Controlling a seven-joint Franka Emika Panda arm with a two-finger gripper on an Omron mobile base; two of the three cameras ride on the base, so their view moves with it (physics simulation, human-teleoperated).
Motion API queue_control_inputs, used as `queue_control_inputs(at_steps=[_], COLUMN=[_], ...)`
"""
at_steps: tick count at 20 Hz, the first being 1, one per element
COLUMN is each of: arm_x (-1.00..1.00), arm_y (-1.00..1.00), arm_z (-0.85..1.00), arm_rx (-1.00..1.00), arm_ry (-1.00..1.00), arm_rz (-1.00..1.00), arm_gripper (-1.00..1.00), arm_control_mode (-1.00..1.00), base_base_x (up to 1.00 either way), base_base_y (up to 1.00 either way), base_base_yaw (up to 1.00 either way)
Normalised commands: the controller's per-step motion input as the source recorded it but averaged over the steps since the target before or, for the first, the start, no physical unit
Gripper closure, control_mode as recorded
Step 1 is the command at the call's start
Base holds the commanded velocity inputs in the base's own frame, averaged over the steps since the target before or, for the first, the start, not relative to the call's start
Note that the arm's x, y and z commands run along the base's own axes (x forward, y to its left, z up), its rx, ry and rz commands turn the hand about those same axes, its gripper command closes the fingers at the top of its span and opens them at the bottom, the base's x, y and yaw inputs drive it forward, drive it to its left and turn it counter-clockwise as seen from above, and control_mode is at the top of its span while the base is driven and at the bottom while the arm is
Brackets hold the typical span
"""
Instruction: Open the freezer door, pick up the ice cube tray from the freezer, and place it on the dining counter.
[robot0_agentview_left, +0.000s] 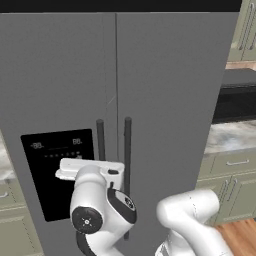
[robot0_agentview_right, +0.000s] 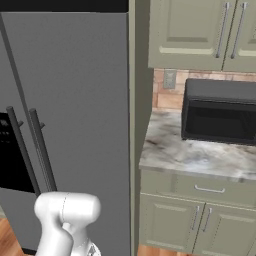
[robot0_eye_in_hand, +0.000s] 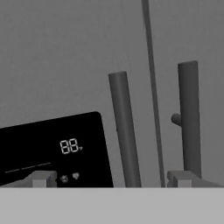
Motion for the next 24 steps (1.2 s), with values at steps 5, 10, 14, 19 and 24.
queue_control_inputs(at_steps=[5, 10, 14, 19, 24], arm_x=[0.16, 0.1, 0.22, 0.31, 0.28], arm_y=[0.01, 0.0, 0.0, 0.0, -0.02], arm_z=[-0.01, 0.0, 0.0, 0.0, 0.0], arm_rx=[-0.05, -0.07, -0.04, -0.04, -0.01], arm_ry=[-0.01, 0.0, 0.0, 0.0, 0.0], arm_rz=[-0.03, -0.02, -0.02, -0.03, -0.04], arm_gripper=[-1.0, -1.0, -1.0, -1.0, -1.0], arm_control_mode=[-1.0, -1.0, -1.0, -1.0, -1.0], base_base_x=[0.0, 0.0, 0.0, 0.0, 0.0], base_base_y=[0.0, 0.0, 0.0, 0.0, 0.0], base_base_yaw=[0.0, 0.0, 0.0, 0.0, 0.0])
